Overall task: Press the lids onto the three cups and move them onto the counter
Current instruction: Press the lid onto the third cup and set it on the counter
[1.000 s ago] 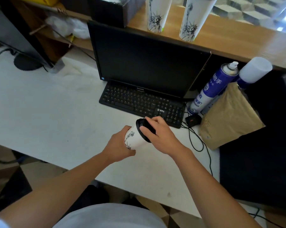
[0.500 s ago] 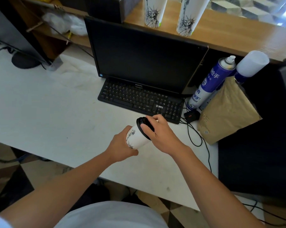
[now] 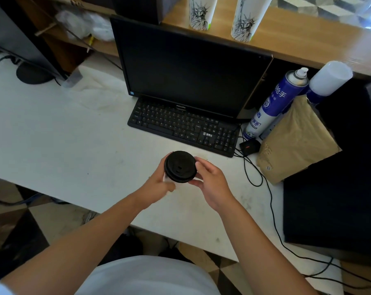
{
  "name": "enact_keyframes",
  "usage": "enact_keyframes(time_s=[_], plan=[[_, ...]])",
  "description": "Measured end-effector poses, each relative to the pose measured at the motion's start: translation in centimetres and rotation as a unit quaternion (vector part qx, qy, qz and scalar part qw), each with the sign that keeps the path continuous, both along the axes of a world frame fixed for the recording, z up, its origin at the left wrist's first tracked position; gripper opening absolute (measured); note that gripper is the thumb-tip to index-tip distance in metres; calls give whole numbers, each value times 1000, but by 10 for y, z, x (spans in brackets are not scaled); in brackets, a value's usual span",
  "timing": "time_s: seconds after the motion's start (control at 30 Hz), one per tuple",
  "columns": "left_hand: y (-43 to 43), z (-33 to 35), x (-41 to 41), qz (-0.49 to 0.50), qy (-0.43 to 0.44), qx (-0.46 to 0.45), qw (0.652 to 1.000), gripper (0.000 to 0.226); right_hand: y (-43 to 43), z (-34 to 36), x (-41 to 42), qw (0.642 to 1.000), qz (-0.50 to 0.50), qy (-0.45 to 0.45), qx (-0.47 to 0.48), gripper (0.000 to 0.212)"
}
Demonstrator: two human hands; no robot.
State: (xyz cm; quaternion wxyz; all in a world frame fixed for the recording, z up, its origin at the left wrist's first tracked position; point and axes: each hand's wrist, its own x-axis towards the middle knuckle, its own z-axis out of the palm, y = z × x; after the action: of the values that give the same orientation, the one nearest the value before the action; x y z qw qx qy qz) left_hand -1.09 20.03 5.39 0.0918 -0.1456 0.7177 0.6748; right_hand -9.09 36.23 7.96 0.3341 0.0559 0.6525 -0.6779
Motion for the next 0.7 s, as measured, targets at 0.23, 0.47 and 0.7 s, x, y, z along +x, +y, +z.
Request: enact_keyframes(time_s=[0.23,0.47,0.7], plan=[[3,-10,2,117,-42,159,979,38,-3,-17,6,999,-34,-15,14,31],[12,-25,2,156,-75,140,975,39,-10,-32,12,998,-50,9,47,29],[16,-24,4,179,-68,98,977,37,-16,-47,13,993,-20,59,102,31]])
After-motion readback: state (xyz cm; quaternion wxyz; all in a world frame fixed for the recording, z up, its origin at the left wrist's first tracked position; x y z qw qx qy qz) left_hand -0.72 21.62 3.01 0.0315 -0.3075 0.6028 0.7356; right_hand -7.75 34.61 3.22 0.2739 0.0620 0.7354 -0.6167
